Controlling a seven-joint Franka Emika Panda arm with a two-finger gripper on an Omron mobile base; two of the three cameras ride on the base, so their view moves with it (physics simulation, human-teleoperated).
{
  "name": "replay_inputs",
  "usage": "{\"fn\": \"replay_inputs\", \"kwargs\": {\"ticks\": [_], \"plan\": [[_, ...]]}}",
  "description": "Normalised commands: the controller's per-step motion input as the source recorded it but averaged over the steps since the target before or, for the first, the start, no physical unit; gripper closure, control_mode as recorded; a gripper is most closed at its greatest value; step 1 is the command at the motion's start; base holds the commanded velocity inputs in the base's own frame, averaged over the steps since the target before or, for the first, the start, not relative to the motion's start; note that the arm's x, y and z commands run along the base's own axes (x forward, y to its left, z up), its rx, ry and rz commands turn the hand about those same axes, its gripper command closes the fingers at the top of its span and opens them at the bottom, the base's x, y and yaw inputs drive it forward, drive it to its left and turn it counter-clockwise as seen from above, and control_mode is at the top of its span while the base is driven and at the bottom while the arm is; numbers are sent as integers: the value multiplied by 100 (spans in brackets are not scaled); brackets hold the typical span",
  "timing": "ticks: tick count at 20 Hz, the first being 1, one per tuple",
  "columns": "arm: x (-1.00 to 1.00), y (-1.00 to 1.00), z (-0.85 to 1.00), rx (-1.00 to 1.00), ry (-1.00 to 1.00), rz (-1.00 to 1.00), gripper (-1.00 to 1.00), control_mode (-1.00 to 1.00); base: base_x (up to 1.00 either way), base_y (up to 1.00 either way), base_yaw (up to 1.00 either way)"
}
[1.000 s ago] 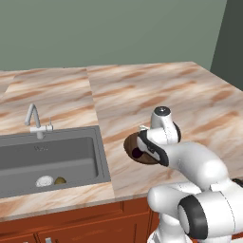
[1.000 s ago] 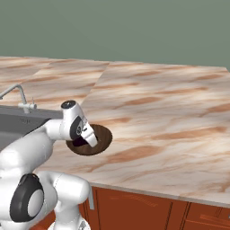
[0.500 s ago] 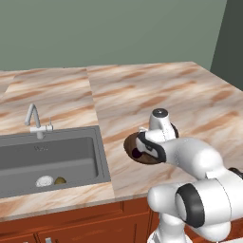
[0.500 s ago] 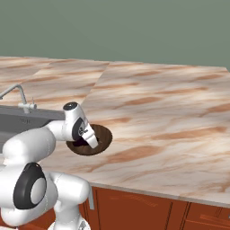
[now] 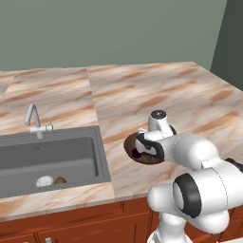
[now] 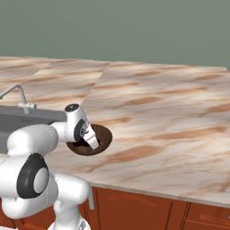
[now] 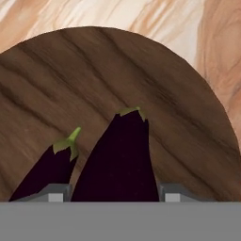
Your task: Pick the eggplants from the cabinet and place them in one bowl. Pick the potato from the sink and place it in the other bowl.
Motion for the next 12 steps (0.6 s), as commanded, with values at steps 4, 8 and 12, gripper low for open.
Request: {"fn": "replay_inputs", "kwargs": {"ticks": [4, 8, 12], "plan": [[7, -2, -14, 0, 1, -2, 100, -100, 0, 0, 0], [8, -2, -12, 0, 1, -2, 100, -100, 0, 0, 0], [8, -1, -11, 0, 1, -2, 100, -100, 0, 0, 0]]}}
